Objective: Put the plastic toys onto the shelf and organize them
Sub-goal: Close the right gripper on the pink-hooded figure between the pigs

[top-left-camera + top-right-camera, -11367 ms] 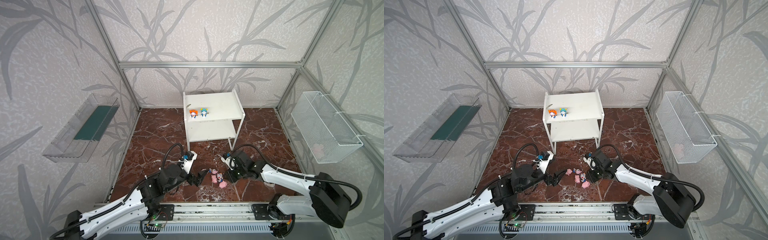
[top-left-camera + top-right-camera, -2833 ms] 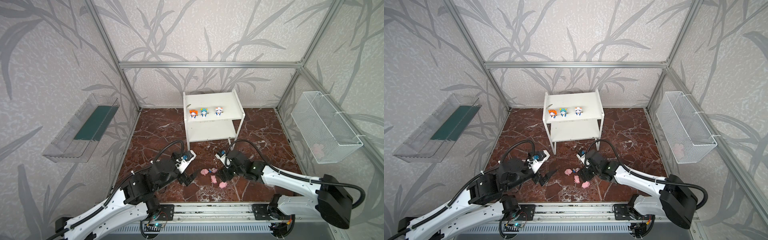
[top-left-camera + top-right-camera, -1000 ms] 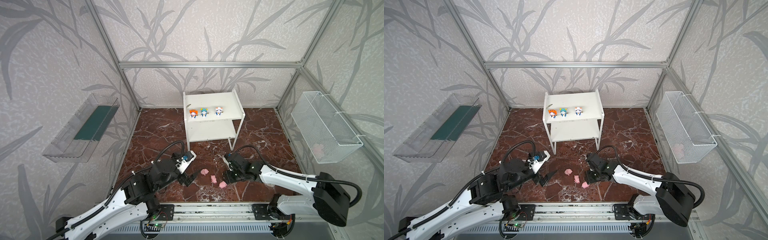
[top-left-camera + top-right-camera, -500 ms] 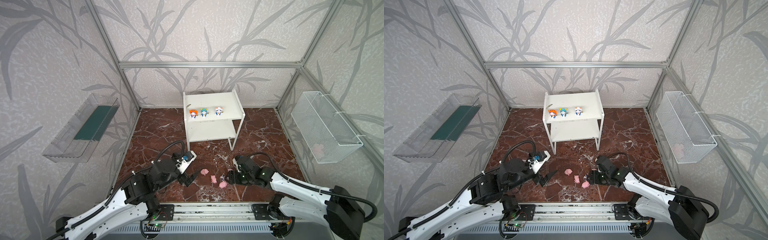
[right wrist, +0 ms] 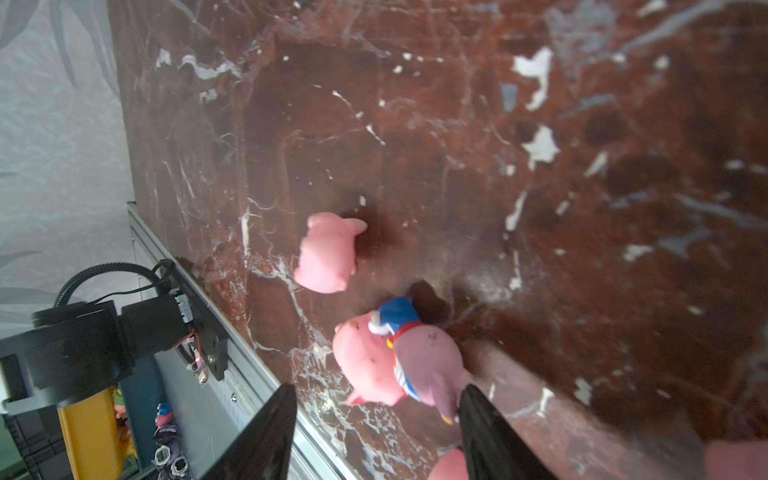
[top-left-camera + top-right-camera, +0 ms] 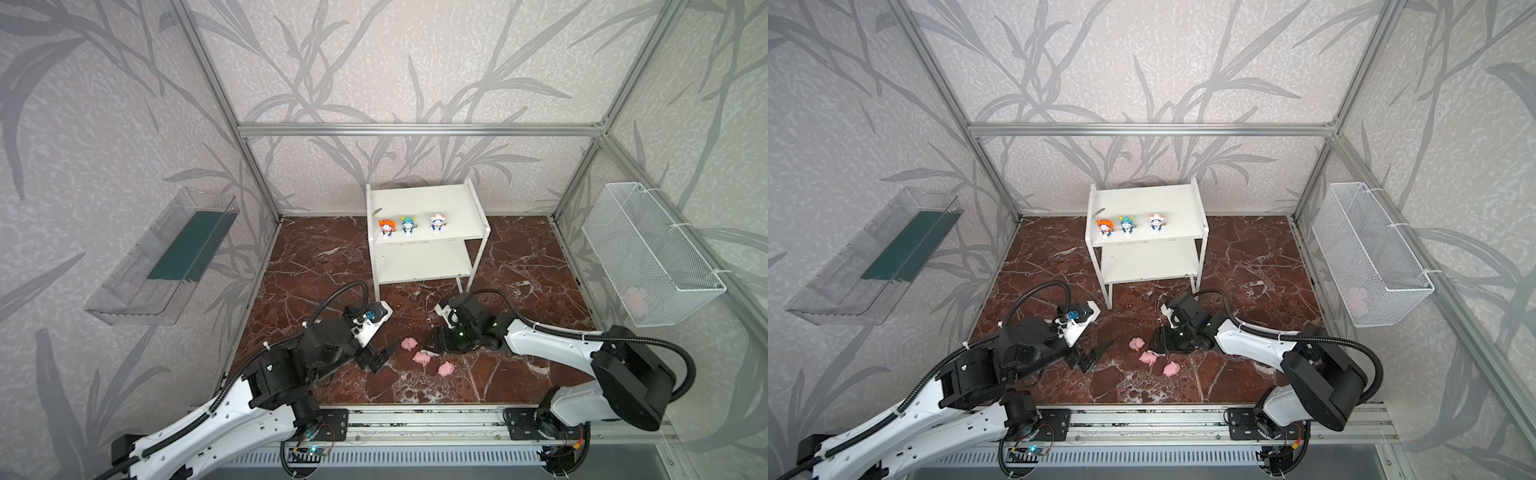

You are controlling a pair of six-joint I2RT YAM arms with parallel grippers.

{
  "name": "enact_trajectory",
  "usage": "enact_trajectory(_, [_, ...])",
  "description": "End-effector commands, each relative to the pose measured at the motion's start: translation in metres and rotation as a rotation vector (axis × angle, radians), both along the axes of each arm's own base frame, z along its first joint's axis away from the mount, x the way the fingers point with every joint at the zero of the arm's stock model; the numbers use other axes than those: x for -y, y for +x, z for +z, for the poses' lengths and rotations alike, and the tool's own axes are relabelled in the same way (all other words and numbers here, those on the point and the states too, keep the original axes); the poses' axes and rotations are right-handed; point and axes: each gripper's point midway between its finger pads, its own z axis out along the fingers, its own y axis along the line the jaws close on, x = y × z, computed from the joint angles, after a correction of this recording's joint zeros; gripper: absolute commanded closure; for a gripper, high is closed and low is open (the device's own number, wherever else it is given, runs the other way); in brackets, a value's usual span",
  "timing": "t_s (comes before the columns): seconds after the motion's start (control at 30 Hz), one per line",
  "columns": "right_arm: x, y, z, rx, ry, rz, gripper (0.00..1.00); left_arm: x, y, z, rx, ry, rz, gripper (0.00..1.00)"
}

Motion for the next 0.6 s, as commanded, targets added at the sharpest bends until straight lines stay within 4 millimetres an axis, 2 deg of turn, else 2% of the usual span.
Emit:
enact_trajectory(0.0, [0.002,0.000,0.012,0.056,-0.002,0.031,0.38,-0.002,0.001,0.002,0.011,-0.011,0.005,0.01])
enact_trajectory(0.13, [0.026,-0.009,0.005,0.073,-0.064,-0.001,0.38,0.001,0.001,0.002,0.009,-0.008,-0.005,0.01])
enact_trajectory(0.23, [0.031,-0.017,-0.002,0.044,-0.071,-0.006,0.41,0.003,0.001,0.001,0.002,-0.006,-0.012,0.01])
enact_trajectory(0.37, [0.022,-0.023,-0.005,0.004,0.001,-0.003,0.52,0.003,0.000,0.002,0.000,-0.012,-0.010,0.01])
enact_trajectory(0.57, [-0.002,-0.033,-0.009,-0.046,0.059,0.056,0.52,0.003,0.000,0.002,0.001,-0.017,-0.011,0.01])
